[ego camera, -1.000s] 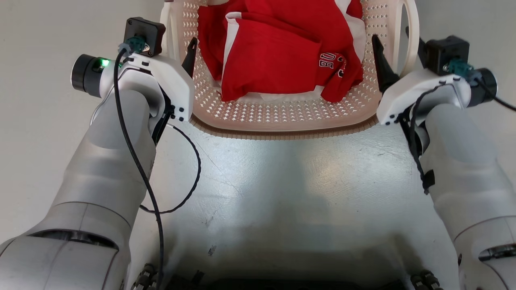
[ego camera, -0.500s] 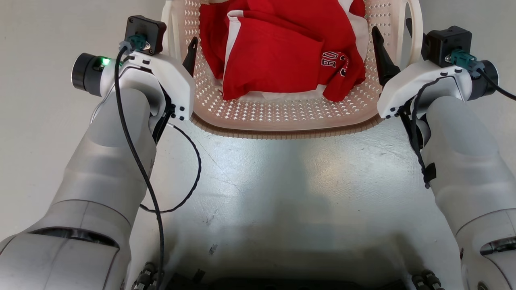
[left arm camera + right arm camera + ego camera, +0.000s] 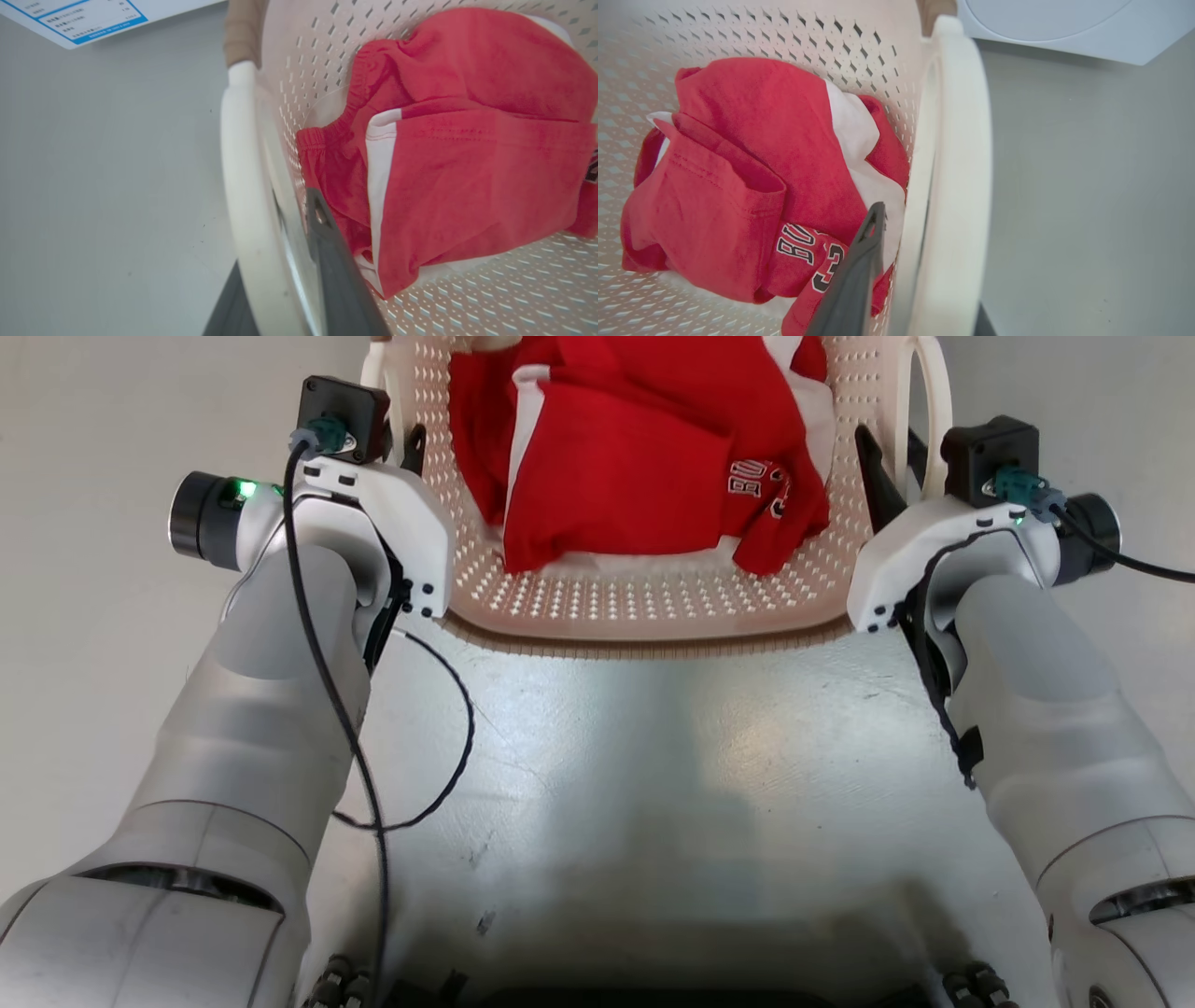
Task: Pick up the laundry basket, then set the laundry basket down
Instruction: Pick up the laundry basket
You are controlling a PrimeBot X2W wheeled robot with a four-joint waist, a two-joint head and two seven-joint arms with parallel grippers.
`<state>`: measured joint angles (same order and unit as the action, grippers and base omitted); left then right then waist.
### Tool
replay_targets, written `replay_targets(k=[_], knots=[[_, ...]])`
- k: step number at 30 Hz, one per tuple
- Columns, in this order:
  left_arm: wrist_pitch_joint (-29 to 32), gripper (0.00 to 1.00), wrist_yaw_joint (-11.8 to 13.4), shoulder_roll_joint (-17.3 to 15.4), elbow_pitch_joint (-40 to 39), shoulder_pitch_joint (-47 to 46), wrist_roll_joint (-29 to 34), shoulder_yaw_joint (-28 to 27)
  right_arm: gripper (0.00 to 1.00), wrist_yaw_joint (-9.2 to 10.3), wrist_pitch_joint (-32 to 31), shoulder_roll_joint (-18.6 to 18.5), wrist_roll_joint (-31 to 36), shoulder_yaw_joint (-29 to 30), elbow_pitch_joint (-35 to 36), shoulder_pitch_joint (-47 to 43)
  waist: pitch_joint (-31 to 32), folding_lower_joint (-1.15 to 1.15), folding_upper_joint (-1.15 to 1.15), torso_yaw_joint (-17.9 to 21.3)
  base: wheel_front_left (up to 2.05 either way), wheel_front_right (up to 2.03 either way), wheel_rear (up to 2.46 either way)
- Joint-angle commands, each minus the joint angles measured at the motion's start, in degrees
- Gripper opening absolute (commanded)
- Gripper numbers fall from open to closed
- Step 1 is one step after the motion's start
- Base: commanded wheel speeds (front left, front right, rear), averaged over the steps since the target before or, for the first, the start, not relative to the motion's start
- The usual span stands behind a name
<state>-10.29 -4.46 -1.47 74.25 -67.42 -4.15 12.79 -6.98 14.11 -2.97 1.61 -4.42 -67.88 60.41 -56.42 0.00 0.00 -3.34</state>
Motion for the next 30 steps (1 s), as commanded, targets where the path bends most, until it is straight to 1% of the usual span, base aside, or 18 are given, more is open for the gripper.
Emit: replay_targets(k=[1, 5, 9, 13, 18, 23, 26, 30], knots=[[0.5, 0.00, 0.2, -3.2, -0.4, 1.2, 0.1, -0.1, 0.00, -0.51, -0.4, 0.1, 1.4, -1.4, -0.8, -1.8, 0.6, 0.00, 0.00, 0.1, 0.00, 0.00, 0.00], [1.9, 0.00, 0.1, -3.2, -0.3, 2.2, 0.2, 0.6, 0.00, -0.51, -2.8, 0.1, 2.1, -2.5, -2.6, -1.9, 2.9, 0.00, 0.00, 0.4, 0.00, 0.00, 0.00], [3.4, 0.00, -0.5, -3.1, -0.3, 4.0, -0.4, 1.0, 0.00, -0.51, -5.3, 0.1, -0.1, -4.8, -3.5, -2.7, 6.4, 0.00, 0.00, 0.6, 0.00, 0.00, 0.00], [6.0, 0.00, -1.2, -3.5, -0.3, 6.8, -1.0, 1.3, 0.00, -0.51, -9.7, 0.1, -5.0, -11.3, -3.3, -4.8, 11.0, 0.00, 0.00, 1.3, 0.00, 0.00, 0.00], [10.0, 0.00, -1.4, -4.3, -0.3, 11.1, -0.3, 3.0, 0.00, -0.51, -15.7, 0.1, -12.8, -19.2, -0.6, -8.5, 17.8, 0.00, 0.00, 2.8, 0.00, 0.00, 0.00], [12.0, 0.00, -2.3, -4.4, -0.3, 14.9, -0.8, 4.1, 0.00, -0.51, -21.8, 0.1, -20.4, -27.8, 3.3, -12.2, 25.5, 0.00, 0.00, 4.6, 0.00, 0.00, 0.00], [12.9, 0.00, -2.6, -4.5, -0.3, 17.0, -0.9, 5.1, 0.00, -0.51, -24.3, 0.1, -25.3, -32.3, 5.6, -14.2, 30.2, 0.00, 0.00, 5.6, 0.00, 0.00, 0.00], [14.7, 0.00, -2.9, -4.3, -0.3, 19.6, -1.5, 6.2, 0.00, -0.51, -27.1, 0.1, -30.3, -37.5, 6.7, -16.4, 36.1, 0.00, 0.00, 6.5, 0.00, 0.00, 0.00]])
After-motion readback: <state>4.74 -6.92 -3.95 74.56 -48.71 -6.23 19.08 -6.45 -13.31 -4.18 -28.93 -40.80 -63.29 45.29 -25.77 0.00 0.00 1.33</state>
